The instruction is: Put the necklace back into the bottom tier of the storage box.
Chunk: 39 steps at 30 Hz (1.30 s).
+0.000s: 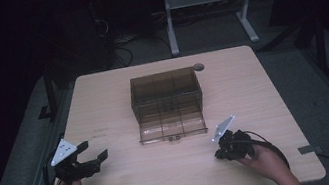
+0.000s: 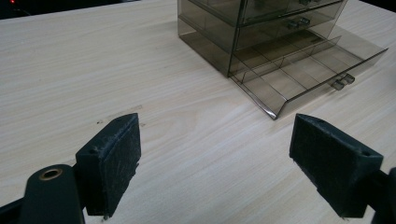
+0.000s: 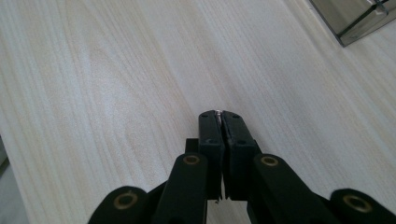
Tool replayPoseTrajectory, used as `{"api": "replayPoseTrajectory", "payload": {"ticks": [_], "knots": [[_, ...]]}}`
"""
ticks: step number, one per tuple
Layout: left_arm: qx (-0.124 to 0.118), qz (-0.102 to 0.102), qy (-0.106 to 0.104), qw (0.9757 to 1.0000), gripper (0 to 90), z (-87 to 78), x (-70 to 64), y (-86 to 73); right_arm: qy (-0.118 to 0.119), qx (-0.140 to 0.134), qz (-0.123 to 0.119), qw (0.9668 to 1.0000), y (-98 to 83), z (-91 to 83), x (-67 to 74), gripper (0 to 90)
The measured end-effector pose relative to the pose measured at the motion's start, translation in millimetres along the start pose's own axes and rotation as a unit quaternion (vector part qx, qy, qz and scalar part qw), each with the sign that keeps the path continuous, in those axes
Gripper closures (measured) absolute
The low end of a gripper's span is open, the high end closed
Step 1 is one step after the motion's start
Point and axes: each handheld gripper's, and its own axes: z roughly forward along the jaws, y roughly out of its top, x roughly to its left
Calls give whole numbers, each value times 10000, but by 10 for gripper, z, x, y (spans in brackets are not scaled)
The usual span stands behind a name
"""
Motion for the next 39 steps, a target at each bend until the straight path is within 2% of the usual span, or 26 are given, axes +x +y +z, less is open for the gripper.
{"api": "replayPoseTrajectory", "payload": {"ticks": [10,14,22,32,39], "knots": [[-25,23,6,10000,163,-11,-3,1,10,-142,20,9999,16,-72,17,874],[-37,-30,9,10000,163,-12,-3,-5,21,-235,27,9997,44,-122,27,874],[-27,-11,-13,10000,163,-14,-17,-12,-5,-220,11,9998,103,-207,36,874],[-58,-61,-7,10000,163,-33,-8,-20,49,-306,-137,9994,327,-351,-9,874],[-83,-100,-13,9999,163,-43,-3,-22,84,-365,-138,9992,454,-386,-45,873]]}}
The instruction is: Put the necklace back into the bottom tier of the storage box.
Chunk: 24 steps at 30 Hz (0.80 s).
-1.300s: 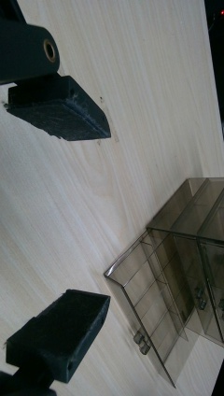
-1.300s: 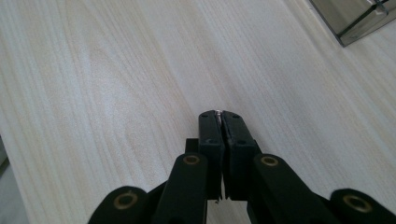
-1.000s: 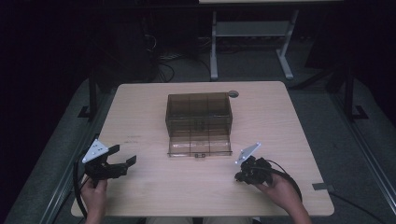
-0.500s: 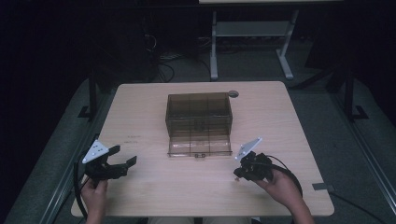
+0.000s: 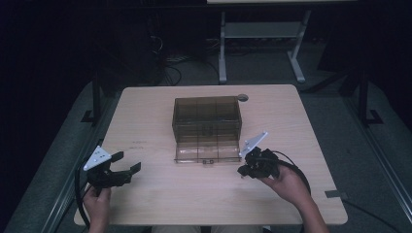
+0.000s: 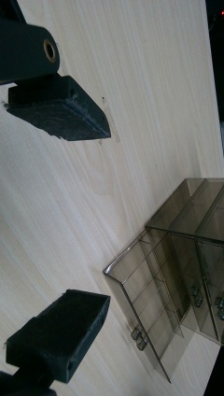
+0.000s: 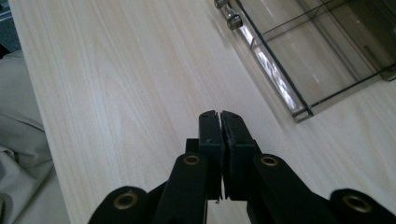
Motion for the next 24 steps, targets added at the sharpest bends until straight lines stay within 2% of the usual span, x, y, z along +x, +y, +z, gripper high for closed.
{"api": "replayPoseTrajectory", "payload": {"ticks": [4,9,15,24], "knots": [[-9,-12,-3,10000,163,7,-1,-1,16,15,-90,10000,110,2,-32,873],[-10,-9,0,10000,163,3,4,-2,68,-5,-96,9999,200,10,-80,873],[-19,-12,-5,10000,163,-6,26,-2,119,-176,-89,9997,351,-21,-149,872],[-10,-34,-9,10000,163,4,25,6,145,-193,-54,9997,483,13,-247,872]]}}
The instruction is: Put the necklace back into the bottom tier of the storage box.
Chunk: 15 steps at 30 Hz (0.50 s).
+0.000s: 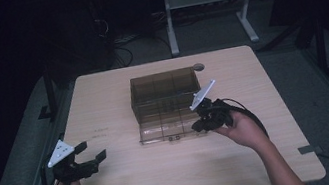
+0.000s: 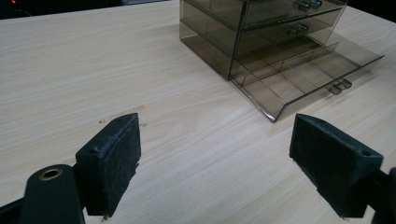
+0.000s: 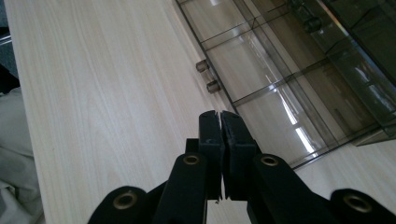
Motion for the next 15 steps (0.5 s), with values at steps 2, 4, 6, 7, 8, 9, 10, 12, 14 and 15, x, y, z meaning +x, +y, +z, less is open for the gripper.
{"api": "replayPoseTrajectory", "payload": {"ticks": [2,4,6,7,8,9,10,12,14,15], "knots": [[3,-4,0,10000,163,0,0,0,9,-3,-9,10000,14,7,-11,872],[15,4,4,10000,163,-1,9,1,19,12,33,10000,59,15,-36,872],[-3,-15,7,10000,163,-1,9,0,-8,-7,13,10000,83,24,-65,872],[0,-12,7,10000,163,-1,9,0,-5,-18,14,10000,97,27,-78,872],[4,-9,5,10000,163,0,10,0,-8,-21,14,10000,110,32,-90,872],[7,-9,3,10000,163,1,10,-1,-8,-9,39,10000,124,34,-98,872],[17,-6,0,10000,163,2,9,0,-16,-11,19,10000,135,42,-112,872],[13,-6,-2,10000,163,6,7,0,-15,0,22,10000,159,57,-131,872],[0,2,-2,10000,163,14,7,2,-24,-4,6,10000,178,70,-151,872],[5,7,-4,10000,163,15,9,3,-22,1,18,10000,186,75,-160,872]]}}
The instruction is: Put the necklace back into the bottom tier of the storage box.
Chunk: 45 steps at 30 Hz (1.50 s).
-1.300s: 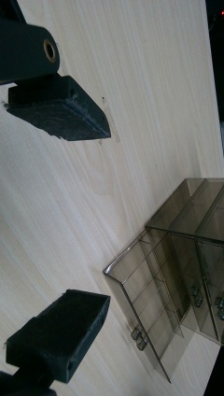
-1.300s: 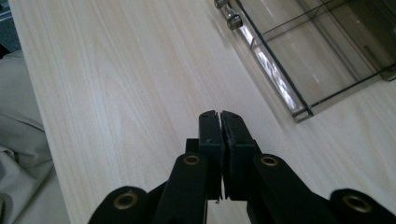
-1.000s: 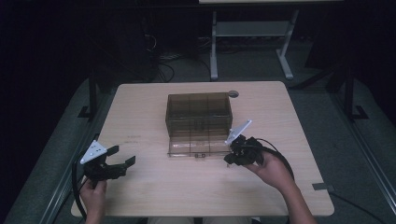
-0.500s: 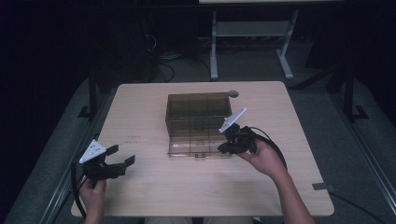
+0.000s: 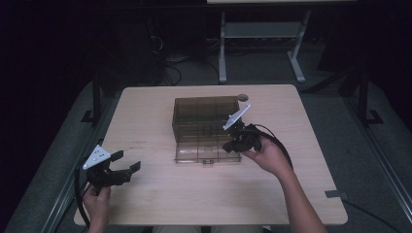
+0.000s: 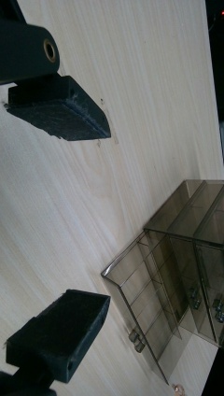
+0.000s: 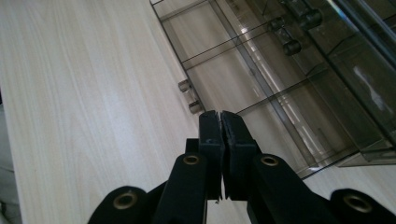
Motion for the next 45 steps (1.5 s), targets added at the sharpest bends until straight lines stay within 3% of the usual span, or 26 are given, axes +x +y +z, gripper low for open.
{"api": "replayPoseTrajectory", "payload": {"ticks": [19,23,45], "knots": [[22,-13,-20,10000,163,7,-4,0,-3,-101,356,9993,-4,94,-244,869],[13,-15,-17,10000,163,7,-2,0,-5,-57,324,9995,7,152,-285,869],[15,-18,-32,10000,163,6,-7,1,7,171,492,9986,-36,332,-380,867]]}}
